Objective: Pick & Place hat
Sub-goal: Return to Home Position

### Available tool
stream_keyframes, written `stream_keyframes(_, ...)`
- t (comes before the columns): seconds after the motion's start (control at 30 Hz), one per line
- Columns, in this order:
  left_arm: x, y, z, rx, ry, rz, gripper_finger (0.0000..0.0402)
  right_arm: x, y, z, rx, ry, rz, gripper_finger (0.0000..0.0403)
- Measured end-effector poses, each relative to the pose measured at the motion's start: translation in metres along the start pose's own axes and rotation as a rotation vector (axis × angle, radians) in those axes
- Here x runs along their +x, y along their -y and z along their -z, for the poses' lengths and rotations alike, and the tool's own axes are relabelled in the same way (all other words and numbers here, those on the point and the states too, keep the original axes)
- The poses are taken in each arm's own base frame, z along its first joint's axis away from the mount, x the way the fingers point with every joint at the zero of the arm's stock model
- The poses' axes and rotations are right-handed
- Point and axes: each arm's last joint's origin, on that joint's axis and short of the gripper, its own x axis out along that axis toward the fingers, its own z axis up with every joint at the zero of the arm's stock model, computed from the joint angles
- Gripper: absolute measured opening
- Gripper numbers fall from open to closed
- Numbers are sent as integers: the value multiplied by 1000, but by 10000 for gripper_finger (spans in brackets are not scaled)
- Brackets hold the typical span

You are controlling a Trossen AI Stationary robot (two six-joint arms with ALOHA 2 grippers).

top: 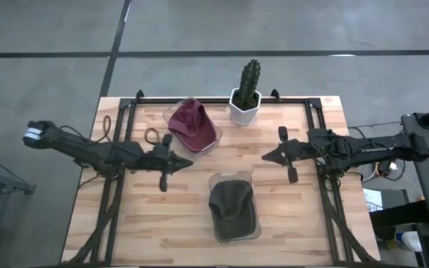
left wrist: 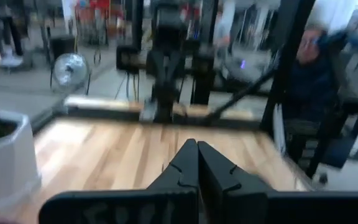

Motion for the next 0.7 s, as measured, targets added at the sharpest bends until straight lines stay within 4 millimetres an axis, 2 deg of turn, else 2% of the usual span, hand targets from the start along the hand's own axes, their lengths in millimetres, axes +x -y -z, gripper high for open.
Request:
stream_keyframes(0.13, -13, -2, 1, -15, 31, 16, 0, -11, -2, 10, 16, 24, -2, 9)
stream_keyframes(0.37, -29, -6, 22, -57, 3, 78, 0, -27, -5, 22, -18, 80, -44, 9)
stream_keyframes(0.7, -53, -13, 40, -71, 52, 124, 0, -44, -8, 35, 29, 149, -81, 9)
